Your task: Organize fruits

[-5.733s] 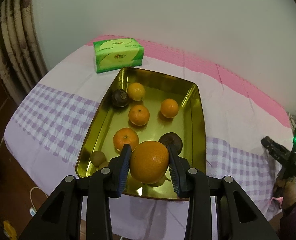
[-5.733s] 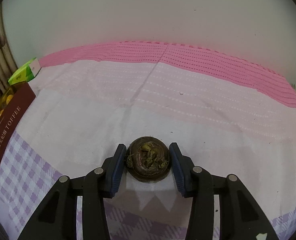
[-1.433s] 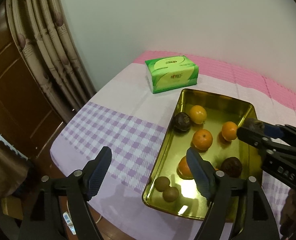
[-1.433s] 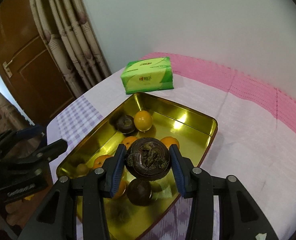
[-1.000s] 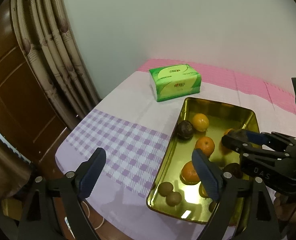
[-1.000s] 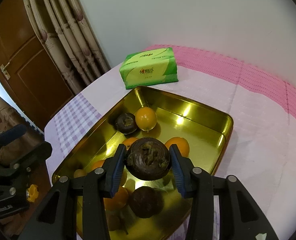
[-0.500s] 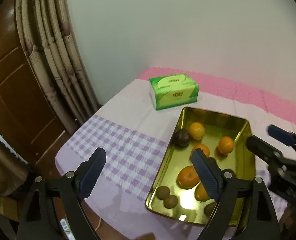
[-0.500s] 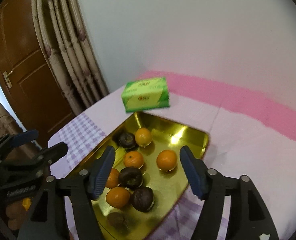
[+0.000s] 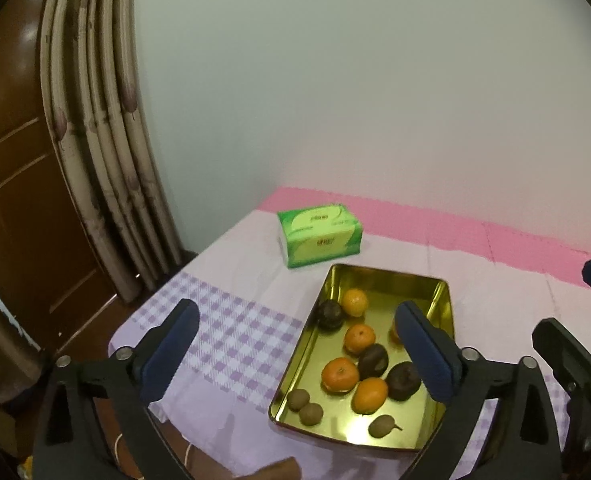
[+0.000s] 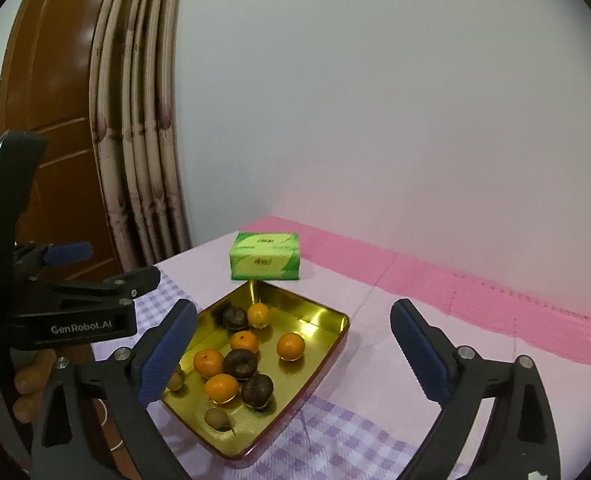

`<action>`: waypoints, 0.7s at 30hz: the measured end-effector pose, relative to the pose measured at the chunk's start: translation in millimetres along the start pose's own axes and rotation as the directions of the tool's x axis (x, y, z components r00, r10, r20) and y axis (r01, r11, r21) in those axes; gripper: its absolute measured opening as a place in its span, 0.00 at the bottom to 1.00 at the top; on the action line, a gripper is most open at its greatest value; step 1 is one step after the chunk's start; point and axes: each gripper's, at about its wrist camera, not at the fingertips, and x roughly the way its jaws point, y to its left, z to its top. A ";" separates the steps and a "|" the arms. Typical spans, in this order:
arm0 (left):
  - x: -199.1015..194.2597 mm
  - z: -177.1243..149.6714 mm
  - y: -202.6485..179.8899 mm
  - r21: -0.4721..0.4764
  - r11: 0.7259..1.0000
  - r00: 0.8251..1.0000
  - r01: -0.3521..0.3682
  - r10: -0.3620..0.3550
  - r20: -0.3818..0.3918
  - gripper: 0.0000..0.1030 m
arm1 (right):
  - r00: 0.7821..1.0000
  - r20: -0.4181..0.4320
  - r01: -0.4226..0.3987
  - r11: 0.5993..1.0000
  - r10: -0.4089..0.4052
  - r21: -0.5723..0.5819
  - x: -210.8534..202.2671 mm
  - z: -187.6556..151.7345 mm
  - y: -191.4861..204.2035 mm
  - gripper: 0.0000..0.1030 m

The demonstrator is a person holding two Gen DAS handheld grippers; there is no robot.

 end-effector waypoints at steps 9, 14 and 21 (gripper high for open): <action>-33.2 -0.6 -5.7 0.011 1.000 0.999 0.007 -0.007 0.044 0.97 | 0.998 0.060 0.035 0.999 -0.035 -0.008 -38.2 5.7 1.3 0.99; -44.3 -0.6 -1.5 -0.008 1.000 0.998 0.012 -0.011 0.055 0.97 | 0.996 0.072 0.055 0.998 -0.055 -0.008 -51.3 7.1 3.4 0.99; -50.5 -0.7 4.3 -0.025 0.999 0.998 0.022 -0.020 0.059 0.97 | 0.996 0.068 0.060 0.998 -0.058 -0.028 -58.9 6.8 8.7 0.99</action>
